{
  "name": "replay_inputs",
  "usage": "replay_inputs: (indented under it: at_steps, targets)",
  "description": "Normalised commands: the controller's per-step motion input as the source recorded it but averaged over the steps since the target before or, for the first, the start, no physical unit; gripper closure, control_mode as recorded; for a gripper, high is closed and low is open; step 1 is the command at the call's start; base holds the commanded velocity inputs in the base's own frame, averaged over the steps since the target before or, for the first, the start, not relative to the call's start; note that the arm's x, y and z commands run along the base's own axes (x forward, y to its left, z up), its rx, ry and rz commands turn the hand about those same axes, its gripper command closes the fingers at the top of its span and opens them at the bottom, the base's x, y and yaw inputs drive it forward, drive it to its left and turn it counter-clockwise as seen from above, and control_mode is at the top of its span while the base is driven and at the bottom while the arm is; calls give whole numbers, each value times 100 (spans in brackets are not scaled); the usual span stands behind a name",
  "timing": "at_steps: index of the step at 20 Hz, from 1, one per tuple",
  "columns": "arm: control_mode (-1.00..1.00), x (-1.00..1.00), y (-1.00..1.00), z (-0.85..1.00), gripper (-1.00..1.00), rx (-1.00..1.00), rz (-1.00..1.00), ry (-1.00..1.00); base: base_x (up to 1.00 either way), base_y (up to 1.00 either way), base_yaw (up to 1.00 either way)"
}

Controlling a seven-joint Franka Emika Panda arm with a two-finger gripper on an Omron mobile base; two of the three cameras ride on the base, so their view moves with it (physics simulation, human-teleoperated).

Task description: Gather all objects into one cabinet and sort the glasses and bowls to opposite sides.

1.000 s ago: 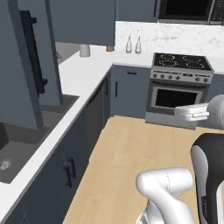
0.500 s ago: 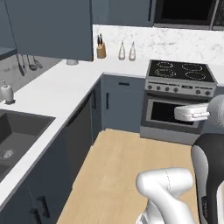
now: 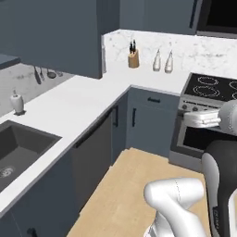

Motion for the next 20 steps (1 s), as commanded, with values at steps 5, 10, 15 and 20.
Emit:
replay_inputs:
  at_steps: [5, 10, 15, 20]
  targets:
    - [100, 0, 0, 0, -100, 0, 0, 0, -19, 6, 36]
    - [100, 0, 0, 0, -100, 0, 0, 0, -16, 6, 19]
    - [100, 0, 0, 0, -100, 0, 0, 0, 0, 26, 48]
    - [100, 0, 0, 0, -100, 0, 0, 0, 0, 21, 54]
